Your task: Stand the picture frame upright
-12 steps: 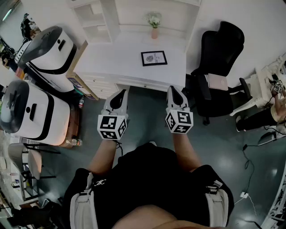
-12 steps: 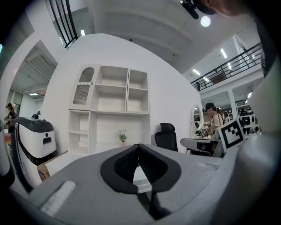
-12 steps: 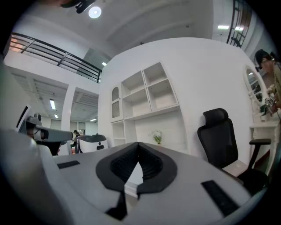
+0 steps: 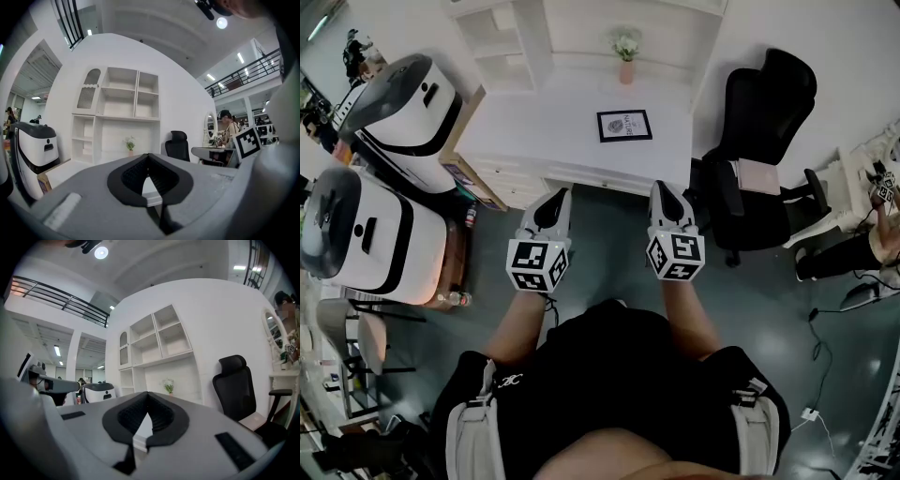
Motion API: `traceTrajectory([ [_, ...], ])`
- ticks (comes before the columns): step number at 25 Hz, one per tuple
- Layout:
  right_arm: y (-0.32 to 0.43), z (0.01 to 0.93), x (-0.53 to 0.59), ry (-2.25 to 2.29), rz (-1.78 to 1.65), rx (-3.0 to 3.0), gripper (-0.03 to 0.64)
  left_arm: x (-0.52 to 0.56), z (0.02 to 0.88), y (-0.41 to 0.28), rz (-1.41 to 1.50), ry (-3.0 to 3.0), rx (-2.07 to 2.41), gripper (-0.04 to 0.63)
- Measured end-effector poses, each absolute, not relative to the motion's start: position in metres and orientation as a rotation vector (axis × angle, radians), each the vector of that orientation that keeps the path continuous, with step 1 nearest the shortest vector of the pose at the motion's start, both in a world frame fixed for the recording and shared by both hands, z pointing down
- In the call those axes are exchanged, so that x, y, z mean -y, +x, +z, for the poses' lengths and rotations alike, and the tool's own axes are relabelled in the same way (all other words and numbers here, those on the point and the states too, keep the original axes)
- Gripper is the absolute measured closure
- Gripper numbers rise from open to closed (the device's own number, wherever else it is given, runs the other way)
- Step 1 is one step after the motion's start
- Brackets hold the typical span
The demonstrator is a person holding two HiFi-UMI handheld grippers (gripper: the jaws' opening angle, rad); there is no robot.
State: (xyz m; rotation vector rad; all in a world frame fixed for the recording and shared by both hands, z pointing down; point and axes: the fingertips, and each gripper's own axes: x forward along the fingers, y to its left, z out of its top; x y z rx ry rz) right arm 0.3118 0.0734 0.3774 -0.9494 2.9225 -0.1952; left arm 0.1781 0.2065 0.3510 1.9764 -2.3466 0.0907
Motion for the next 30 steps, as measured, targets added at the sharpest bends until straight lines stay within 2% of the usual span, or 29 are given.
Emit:
traceTrajectory([
  [18, 0.308, 0.389, -0.008, -0.898, -0.194, -2.941, 0.615, -0.147, 0.367, 0.180, 0.090, 1.901, 2.392, 0.578],
  [30, 0.271, 0.398, 0.054, -0.947, -0.131, -2.951, 0.615, -0.084, 0.367, 0.133, 0.103, 1.959, 2.401, 0.580],
])
